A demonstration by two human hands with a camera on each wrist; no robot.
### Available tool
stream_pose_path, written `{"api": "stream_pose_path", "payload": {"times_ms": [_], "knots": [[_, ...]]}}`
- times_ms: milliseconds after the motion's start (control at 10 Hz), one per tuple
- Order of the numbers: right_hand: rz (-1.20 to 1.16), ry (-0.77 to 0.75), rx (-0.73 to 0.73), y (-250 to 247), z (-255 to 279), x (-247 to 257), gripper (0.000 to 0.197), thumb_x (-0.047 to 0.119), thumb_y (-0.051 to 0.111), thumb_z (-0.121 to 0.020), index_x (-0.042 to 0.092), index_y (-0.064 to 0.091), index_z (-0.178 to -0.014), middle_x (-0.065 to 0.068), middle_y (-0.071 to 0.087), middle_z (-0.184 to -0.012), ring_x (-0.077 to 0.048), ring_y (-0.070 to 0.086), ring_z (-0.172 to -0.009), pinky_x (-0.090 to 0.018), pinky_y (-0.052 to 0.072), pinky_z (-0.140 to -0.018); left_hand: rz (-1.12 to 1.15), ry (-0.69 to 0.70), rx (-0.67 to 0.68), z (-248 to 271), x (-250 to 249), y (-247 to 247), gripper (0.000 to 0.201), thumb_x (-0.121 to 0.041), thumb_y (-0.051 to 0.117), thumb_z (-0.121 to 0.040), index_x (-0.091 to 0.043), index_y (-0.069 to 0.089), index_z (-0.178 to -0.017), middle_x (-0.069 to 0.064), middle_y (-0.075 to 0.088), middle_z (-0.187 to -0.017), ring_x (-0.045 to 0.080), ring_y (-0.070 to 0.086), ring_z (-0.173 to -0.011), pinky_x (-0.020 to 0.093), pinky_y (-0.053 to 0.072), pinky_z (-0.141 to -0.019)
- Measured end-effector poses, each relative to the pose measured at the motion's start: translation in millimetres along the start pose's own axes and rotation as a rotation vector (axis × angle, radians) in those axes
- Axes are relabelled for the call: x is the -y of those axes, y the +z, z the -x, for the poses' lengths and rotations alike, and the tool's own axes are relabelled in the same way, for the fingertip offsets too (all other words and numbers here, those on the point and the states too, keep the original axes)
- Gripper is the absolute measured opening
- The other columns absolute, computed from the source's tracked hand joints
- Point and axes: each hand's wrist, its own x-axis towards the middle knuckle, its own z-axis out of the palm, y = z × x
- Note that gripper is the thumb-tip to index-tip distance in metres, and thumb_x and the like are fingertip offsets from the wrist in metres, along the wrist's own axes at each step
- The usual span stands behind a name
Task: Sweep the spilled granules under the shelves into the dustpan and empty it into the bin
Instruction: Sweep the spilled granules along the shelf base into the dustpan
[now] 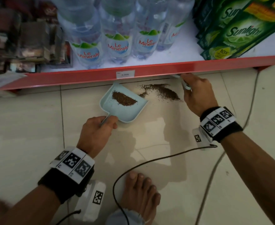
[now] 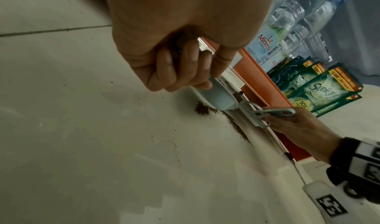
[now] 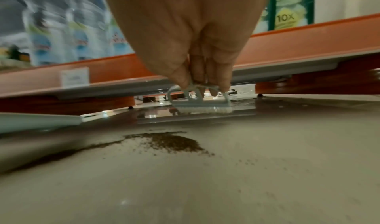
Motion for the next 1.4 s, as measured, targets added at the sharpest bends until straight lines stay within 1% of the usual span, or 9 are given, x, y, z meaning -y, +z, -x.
{"api": "stream_pose_path", "payload": {"times_ms": [100, 300, 500, 700, 900, 1000, 1100, 1200, 1400], "knots": [[0.043, 0.218, 0.055, 8.7, -10.3, 0.9, 0.036, -0.007, 0.049, -0.084, 0.006, 0.068, -0.111, -0.023, 0.071, -0.102, -0.043, 0.065, -0.086, -0.038, 0.05, -0.074, 0.025, 0.021, -0.028, -8.3, 3.9, -7.3, 0.037, -0.042, 0.057, -0.085, -0.018, 0.062, -0.056, -0.01, 0.047, -0.037, 0.014, 0.042, -0.047, 0.031, 0.036, -0.058], [-0.17, -0.066, 0.305, 9.1, -1.5, 44.2, 0.036, 0.007, 0.053, -0.094, 0.019, 0.067, -0.125, -0.009, 0.071, -0.121, -0.033, 0.069, -0.096, -0.038, 0.055, -0.086, 0.008, 0.025, -0.016, -7.8, 9.6, -8.6, 0.03, -0.053, 0.052, -0.075, -0.032, 0.066, -0.059, -0.012, 0.048, -0.038, 0.011, 0.043, -0.046, 0.03, 0.037, -0.056], [-0.124, -0.039, 0.099, -5.7, -3.5, 31.1, 0.032, 0.007, 0.056, -0.09, 0.018, 0.071, -0.116, -0.012, 0.076, -0.096, -0.034, 0.069, -0.078, -0.026, 0.049, -0.069, -0.048, 0.043, -0.009, -9.6, 18.7, -7.7, 0.027, -0.044, 0.056, -0.084, -0.031, 0.066, -0.063, -0.011, 0.049, -0.039, 0.003, 0.043, -0.04, 0.028, 0.038, -0.055], [0.003, 0.132, 0.138, 8.4, -9.7, 24.3, 0.044, 0.0, 0.053, -0.088, 0.02, 0.066, -0.126, -0.013, 0.071, -0.117, -0.037, 0.066, -0.097, -0.038, 0.053, -0.09, -0.011, 0.018, 0.005, -3.8, 22.4, -6.3, 0.028, -0.05, 0.052, -0.076, -0.034, 0.066, -0.057, -0.013, 0.049, -0.038, 0.01, 0.044, -0.046, 0.029, 0.038, -0.057], [-0.147, -0.027, 0.171, -10.5, 7.2, 31.8, 0.029, 0.008, 0.054, -0.093, 0.019, 0.071, -0.114, -0.009, 0.076, -0.092, -0.03, 0.067, -0.073, -0.032, 0.052, -0.068, -0.003, 0.029, 0.014, -1.5, 29.2, -6.6, 0.034, -0.058, 0.05, -0.07, -0.029, 0.066, -0.061, -0.01, 0.047, -0.039, 0.005, 0.04, -0.041, 0.03, 0.038, -0.054], [-0.106, -0.03, 0.021, -12.8, 3.4, 31.5, 0.042, -0.003, 0.056, -0.086, 0.017, 0.069, -0.12, -0.009, 0.077, -0.095, -0.023, 0.067, -0.074, -0.024, 0.05, -0.072, -0.016, 0.014, 0.007, -0.4, 36.2, -6.5, 0.035, -0.058, 0.051, -0.068, -0.028, 0.066, -0.061, -0.009, 0.047, -0.04, 0.006, 0.04, -0.042, 0.03, 0.038, -0.055], [-0.042, 0.051, 0.067, -0.7, -7.0, 33.5, 0.052, -0.011, 0.05, -0.077, 0.014, 0.069, -0.118, -0.013, 0.074, -0.106, -0.034, 0.067, -0.091, -0.037, 0.055, -0.085, -0.027, 0.013, 0.003, 0.8, 38.9, -6.8, 0.034, -0.057, 0.051, -0.071, -0.029, 0.066, -0.061, -0.009, 0.047, -0.039, 0.01, 0.042, -0.045, 0.03, 0.038, -0.055], [0.009, 0.074, 0.154, 11.2, -10.1, 37.4, 0.049, -0.007, 0.049, -0.085, 0.017, 0.067, -0.125, -0.009, 0.069, -0.123, -0.03, 0.067, -0.102, -0.033, 0.051, -0.096, -0.028, 0.024, 0.005, -0.2, 36.5, -8.0, 0.035, -0.056, 0.051, -0.071, -0.026, 0.066, -0.063, -0.009, 0.045, -0.039, 0.011, 0.041, -0.045, 0.03, 0.038, -0.055], [-0.118, -0.069, 0.222, -8.4, 11.7, 44.4, 0.025, 0.015, 0.051, -0.099, 0.018, 0.07, -0.114, -0.012, 0.075, -0.09, -0.033, 0.064, -0.068, -0.035, 0.052, -0.067, -0.01, 0.053, 0.006, -0.3, 31.7, -11.8, 0.039, -0.059, 0.049, -0.07, -0.023, 0.064, -0.065, -0.009, 0.045, -0.04, 0.008, 0.039, -0.043, 0.029, 0.037, -0.053]]}}
